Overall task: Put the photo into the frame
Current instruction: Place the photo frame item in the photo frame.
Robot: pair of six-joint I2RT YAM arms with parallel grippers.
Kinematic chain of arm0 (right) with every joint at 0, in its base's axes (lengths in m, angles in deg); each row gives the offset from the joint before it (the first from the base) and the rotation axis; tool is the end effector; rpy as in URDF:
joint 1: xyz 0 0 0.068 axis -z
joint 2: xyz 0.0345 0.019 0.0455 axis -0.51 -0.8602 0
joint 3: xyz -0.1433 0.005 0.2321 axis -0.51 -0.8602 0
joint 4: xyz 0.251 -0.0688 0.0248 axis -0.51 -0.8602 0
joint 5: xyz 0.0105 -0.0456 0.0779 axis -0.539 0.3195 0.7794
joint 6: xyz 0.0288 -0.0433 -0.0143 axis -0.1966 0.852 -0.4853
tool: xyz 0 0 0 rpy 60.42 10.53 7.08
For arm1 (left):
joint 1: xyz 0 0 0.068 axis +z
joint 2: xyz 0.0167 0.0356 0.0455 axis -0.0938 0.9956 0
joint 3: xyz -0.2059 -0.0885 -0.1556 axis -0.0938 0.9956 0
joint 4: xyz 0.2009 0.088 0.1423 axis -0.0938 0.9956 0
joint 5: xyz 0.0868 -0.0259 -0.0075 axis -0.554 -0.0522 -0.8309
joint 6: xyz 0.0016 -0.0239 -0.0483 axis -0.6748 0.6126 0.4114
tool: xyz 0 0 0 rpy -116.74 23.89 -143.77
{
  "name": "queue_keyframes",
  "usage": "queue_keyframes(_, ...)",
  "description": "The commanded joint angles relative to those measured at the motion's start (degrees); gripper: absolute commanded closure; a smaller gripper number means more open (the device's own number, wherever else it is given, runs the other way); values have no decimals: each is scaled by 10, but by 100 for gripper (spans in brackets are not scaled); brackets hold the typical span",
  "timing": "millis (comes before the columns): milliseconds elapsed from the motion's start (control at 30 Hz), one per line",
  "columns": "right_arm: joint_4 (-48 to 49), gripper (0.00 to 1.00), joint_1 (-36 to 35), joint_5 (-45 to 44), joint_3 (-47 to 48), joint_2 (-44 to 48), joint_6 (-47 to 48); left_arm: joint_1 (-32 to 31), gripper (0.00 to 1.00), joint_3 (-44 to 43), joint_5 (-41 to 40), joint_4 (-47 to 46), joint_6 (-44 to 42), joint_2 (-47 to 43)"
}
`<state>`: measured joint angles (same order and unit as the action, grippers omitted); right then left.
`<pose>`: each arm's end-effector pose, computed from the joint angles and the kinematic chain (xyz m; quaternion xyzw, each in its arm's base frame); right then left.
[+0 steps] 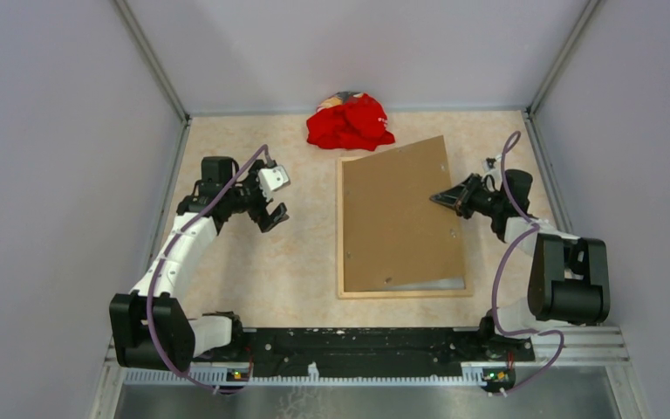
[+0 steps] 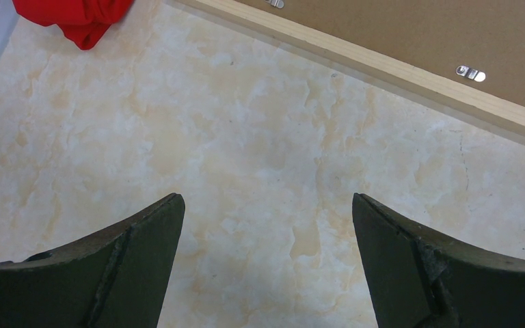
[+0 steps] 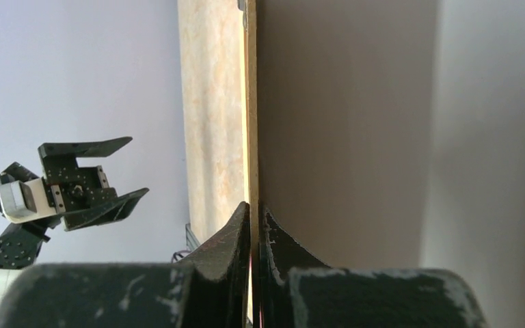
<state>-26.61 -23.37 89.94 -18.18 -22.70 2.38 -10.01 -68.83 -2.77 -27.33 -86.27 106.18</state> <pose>0.2854 -0.0086 0.1843 0.1715 0.7890 0.5072 0.3012 0.2524 -0.0432 0.2782 0.4959 0.7219 -0.1572 0.4564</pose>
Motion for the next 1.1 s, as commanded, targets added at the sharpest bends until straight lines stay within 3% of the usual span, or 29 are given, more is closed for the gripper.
queue_keyframes(0, -18, 94, -16, -21, 12, 26, 48, -4, 1, 0, 11, -6, -10, -2)
queue_keyframes(133, -97, 84, -34, -63, 39, 29, 96, -5, 1, -4, 11, -3, -10, -1)
queue_keyframes(267, -190, 62, -42, -110, 76, 28, 144, -5, 1, -5, 10, 3, -12, -1)
queue_keyframes(433, -346, 37, -69, -232, 141, 27, 228, -6, 1, -6, 12, 8, -12, -1)
queue_keyframes(467, -363, 31, -84, -248, 151, 27, 235, -6, 1, -7, 13, 9, -11, -1)
queue_keyframes(533, -384, 4, -97, -273, 165, 29, 242, -6, 1, -8, 13, 12, -11, -1)
queue_keyframes(867, -435, 1, -146, -337, 216, 21, 278, -7, 1, -8, 12, 21, -14, -1)
queue_keyframes(1067, -491, 1, -177, -433, 253, 6, 300, -7, 1, -5, 14, 25, -17, 1)
